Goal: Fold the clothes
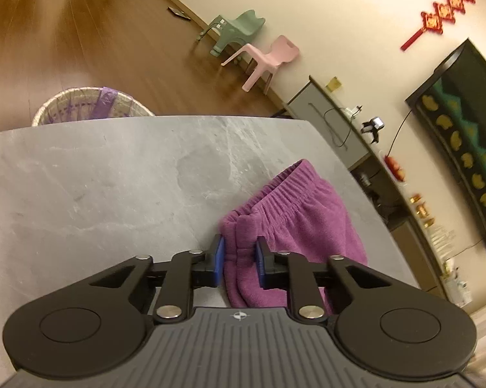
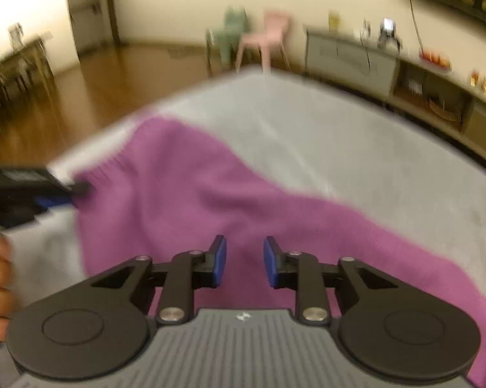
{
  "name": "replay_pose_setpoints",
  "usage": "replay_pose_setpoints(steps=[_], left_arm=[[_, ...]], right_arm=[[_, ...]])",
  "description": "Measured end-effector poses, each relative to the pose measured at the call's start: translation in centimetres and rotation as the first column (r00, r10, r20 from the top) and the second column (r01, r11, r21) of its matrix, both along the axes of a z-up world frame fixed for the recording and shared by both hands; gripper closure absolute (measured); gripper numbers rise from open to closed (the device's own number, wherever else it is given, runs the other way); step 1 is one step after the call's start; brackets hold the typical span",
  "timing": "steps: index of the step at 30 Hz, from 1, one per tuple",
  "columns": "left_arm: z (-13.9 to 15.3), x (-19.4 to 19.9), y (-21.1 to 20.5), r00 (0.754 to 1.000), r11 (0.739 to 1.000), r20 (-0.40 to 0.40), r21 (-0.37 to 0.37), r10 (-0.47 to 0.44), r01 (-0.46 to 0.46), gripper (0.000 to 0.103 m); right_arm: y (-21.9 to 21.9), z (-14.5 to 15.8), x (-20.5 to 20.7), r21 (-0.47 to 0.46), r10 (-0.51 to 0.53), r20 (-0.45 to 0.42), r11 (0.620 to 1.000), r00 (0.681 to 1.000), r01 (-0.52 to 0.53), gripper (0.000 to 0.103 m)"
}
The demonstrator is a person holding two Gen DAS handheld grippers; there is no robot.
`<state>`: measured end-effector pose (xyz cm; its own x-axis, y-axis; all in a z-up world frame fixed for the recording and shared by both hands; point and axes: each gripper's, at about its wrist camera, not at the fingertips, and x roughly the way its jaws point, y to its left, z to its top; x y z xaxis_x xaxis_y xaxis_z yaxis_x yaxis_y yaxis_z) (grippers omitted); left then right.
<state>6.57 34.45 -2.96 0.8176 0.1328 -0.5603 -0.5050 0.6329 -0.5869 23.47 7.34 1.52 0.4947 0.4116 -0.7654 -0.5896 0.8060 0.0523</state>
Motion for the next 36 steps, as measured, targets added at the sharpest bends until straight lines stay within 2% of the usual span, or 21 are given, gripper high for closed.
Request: replay_pose_setpoints(steps=[2, 6, 8, 10, 11, 13, 15, 16, 17, 18, 19, 20, 22, 24, 26, 27, 30, 32, 33, 34, 36], left_arm=[[0.5, 0.0, -0.7, 0.999, 0.999, 0.036, 0.038, -0.019, 0.018, 0.085], [2.1, -0.2, -3.8, 0.993, 0.981, 0.086, 0.185, -0.077, 0.060, 0.086], [2.6, -0.1, -5.6, 0.990, 0.962, 0.087, 0.261, -0.110, 0.084, 0.086], [3.0, 0.0, -7.4, 0.986, 0.935, 0.081, 0.336, -0.146, 0.110, 0.086], [3.0, 0.1, -8.3, 0.984, 0.918, 0.071, 0.376, -0.164, 0.126, 0.086], [3.0, 0.4, -10.1, 0.979, 0.884, 0.042, 0.441, -0.197, 0.159, 0.086], [2.9, 0.5, -11.8, 0.975, 0.841, 0.018, 0.509, -0.221, 0.181, 0.086], [2.8, 0.5, -12.5, 0.974, 0.825, 0.009, 0.532, -0.228, 0.189, 0.086], [2.6, 0.6, -12.9, 0.973, 0.812, -0.001, 0.550, -0.232, 0.194, 0.086], [2.5, 0.7, -13.2, 0.972, 0.800, -0.010, 0.567, -0.234, 0.198, 0.086], [2.3, 0.7, -13.5, 0.971, 0.788, -0.017, 0.581, -0.236, 0.202, 0.086], [2.2, 0.7, -13.7, 0.971, 0.781, -0.021, 0.590, -0.239, 0.205, 0.086], [2.1, 0.7, -14.0, 0.968, 0.773, -0.023, 0.598, -0.250, 0.214, 0.086], [2.1, 0.5, -14.3, 0.963, 0.766, -0.017, 0.603, -0.267, 0.223, 0.086], [2.8, -0.2, -15.0, 0.951, 0.748, 0.023, 0.624, -0.308, 0.227, 0.085], [3.3, -0.9, -15.3, 0.937, 0.748, 0.057, 0.619, -0.345, 0.238, 0.085], [4.4, -2.9, -16.2, 0.872, 0.768, 0.155, 0.560, -0.465, 0.310, 0.084], [4.9, -3.7, -16.9, 0.823, 0.771, 0.205, 0.519, -0.530, 0.368, 0.084], [4.9, -3.8, -17.4, 0.807, 0.765, 0.211, 0.514, -0.552, 0.389, 0.084], [4.8, -3.7, -17.9, 0.793, 0.756, 0.210, 0.509, -0.572, 0.411, 0.084], [4.5, -3.1, -18.9, 0.786, 0.748, 0.188, 0.495, -0.588, 0.441, 0.084]], right_arm=[[0.1, -1.4, 0.4, 0.000, 0.011, 0.005, 1.000, 1.000, -0.011, 0.082], [0.6, -0.7, 2.3, 0.007, -0.014, -0.072, 1.000, 0.997, 0.014, 0.080], [1.2, 1.3, 2.9, 0.051, -0.017, -0.047, 0.999, 0.999, 0.019, 0.071], [2.4, 3.9, 3.0, 0.103, 0.013, -0.014, 0.995, 1.000, -0.012, 0.044], [3.6, 5.1, 2.8, 0.109, 0.049, 0.006, 0.993, 0.999, -0.049, 0.039], [6.8, 6.7, 2.1, 0.065, 0.151, 0.022, 0.986, 0.988, -0.152, 0.024], [10.8, 6.6, 1.5, -0.024, 0.267, -0.013, 0.963, 0.964, -0.267, 0.015], [12.7, 5.9, 1.2, -0.081, 0.312, -0.036, 0.946, 0.949, -0.314, 0.015], [14.5, 4.9, 1.1, -0.146, 0.342, -0.052, 0.927, 0.938, -0.346, 0.015], [16.1, 3.6, 1.2, -0.209, 0.350, -0.062, 0.911, 0.935, -0.355, 0.021], [17.3, 2.4, 1.4, -0.259, 0.352, -0.076, 0.897, 0.933, -0.359, 0.034], [18.4, 1.3, 1.7, -0.298, 0.356, -0.096, 0.881, 0.929, -0.369, 0.043], [19.0, -0.1, 2.1, -0.315, 0.360, -0.121, 0.870, 0.925, -0.379, 0.070], [18.8, -0.6, 2.3, -0.300, 0.356, -0.120, 0.877, 0.927, -0.375, 0.085], [16.3, 0.9, 1.8, -0.217, 0.328, -0.069, 0.917, 0.942, -0.335, 0.087], [14.1, 2.2, 1.5, -0.157, 0.297, -0.038, 0.941, 0.954, -0.299, 0.087], [5.9, 5.8, 0.4, 0.067, 0.148, 0.005, 0.987, 0.989, -0.148, 0.087], [-1.4, 6.7, -0.2, 0.223, 0.013, -0.038, 0.975, 0.999, -0.005, 0.087], [-5.2, 6.2, -0.4, 0.278, -0.053, -0.077, 0.958, 0.996, 0.073, 0.087], [-8.5, 4.9, -0.5, 0.312, -0.110, -0.127, 0.939, 0.986, 0.145, 0.087], [-14.2, 1.2, -0.6, 0.353, -0.201, -0.241, 0.893, 0.950, 0.278, 0.087]])
